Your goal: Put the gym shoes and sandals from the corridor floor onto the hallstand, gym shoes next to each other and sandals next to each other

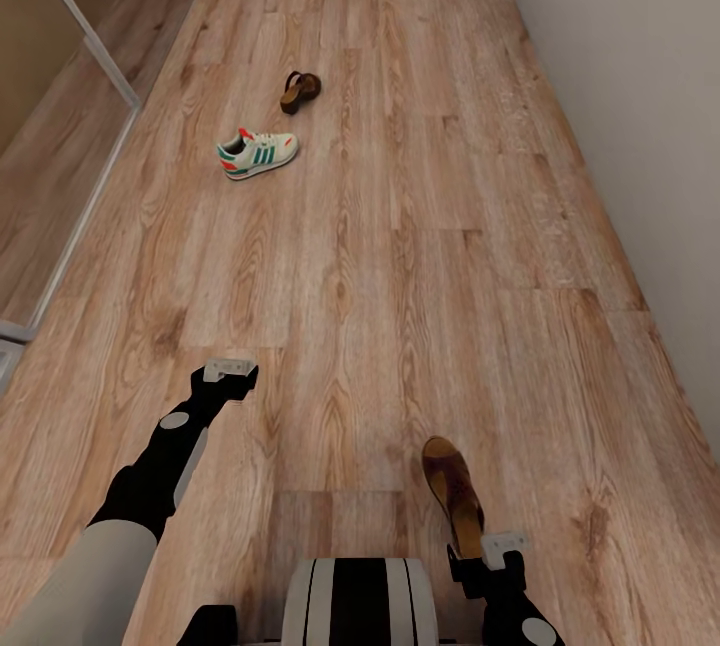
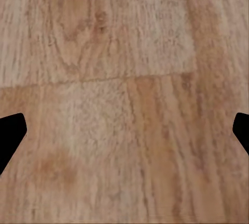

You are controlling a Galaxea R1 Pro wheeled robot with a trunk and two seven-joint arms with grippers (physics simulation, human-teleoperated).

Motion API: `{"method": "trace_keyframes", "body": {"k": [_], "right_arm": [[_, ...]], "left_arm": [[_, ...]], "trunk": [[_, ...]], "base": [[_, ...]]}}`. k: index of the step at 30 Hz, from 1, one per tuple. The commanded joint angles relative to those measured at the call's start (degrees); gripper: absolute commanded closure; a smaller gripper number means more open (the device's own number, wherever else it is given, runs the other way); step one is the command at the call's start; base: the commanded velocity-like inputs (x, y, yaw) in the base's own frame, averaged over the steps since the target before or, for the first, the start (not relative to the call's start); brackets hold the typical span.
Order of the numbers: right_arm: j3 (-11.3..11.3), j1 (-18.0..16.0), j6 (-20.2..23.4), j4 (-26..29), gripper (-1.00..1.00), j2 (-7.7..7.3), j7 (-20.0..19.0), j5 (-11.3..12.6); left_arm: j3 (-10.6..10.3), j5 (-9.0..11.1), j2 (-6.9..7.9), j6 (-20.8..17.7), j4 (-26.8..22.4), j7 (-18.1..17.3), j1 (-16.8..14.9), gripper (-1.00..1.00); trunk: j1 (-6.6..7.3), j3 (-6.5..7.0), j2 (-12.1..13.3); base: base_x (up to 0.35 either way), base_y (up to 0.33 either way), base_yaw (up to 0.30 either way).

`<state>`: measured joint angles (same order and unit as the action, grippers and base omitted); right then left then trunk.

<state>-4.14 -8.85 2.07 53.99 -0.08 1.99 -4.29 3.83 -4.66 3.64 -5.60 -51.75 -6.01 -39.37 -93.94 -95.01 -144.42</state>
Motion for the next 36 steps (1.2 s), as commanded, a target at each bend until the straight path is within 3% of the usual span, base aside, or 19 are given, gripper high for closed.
{"method": "trace_keyframes", "body": {"k": [1,36], "right_arm": [[-0.07,-0.01,0.22,0.06,-1.00,-0.01,0.21,-0.45],[-0.07,-0.02,0.46,0.15,-1.00,0.01,0.20,-0.37]], "left_arm": [[0.20,-0.47,-0.04,-0.28,-0.11,-0.42,0.00,-1.00],[0.30,-0.53,0.05,-0.28,-0.14,-0.41,0.08,-1.00]], "trunk": [[-0.02,-0.03,-0.01],[-0.02,-0.03,-0.01]], "base": [[0.232,0.000,0.000],[0.049,0.000,0.000]]}}
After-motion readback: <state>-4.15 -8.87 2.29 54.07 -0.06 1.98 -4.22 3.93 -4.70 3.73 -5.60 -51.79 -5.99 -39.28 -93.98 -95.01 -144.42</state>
